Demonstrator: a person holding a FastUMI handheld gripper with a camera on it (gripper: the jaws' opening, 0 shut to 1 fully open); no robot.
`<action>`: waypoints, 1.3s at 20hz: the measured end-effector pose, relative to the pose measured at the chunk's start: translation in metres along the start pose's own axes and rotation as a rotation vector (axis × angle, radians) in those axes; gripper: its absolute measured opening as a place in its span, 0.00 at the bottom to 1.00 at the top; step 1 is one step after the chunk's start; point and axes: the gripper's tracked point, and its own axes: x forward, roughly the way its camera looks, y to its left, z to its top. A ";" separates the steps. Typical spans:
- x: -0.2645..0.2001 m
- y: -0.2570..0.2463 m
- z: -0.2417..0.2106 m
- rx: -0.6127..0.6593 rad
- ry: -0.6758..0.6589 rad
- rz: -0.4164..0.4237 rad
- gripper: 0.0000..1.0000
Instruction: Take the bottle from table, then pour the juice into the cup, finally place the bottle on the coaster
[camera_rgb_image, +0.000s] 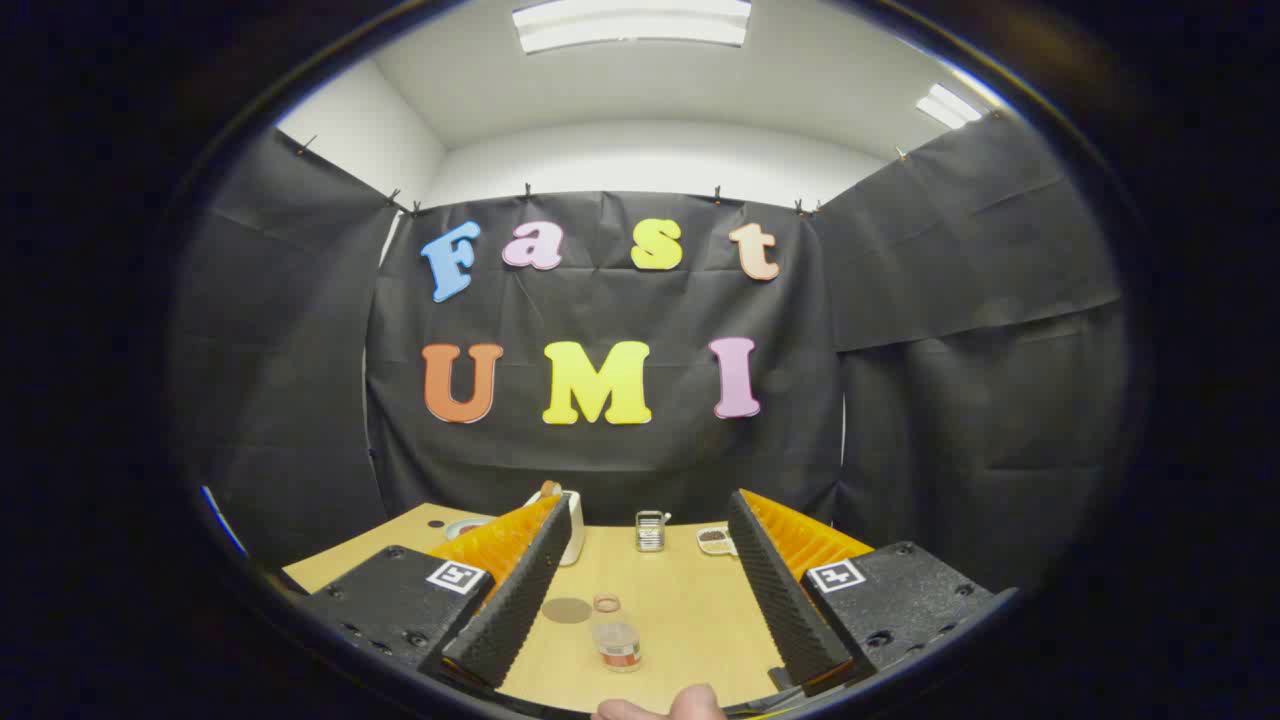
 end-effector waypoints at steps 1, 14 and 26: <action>-0.001 0.002 0.000 0.002 0.000 0.001 1.00; 0.003 0.010 -0.005 0.016 0.021 0.021 1.00; 0.003 0.014 -0.010 0.034 0.040 0.030 1.00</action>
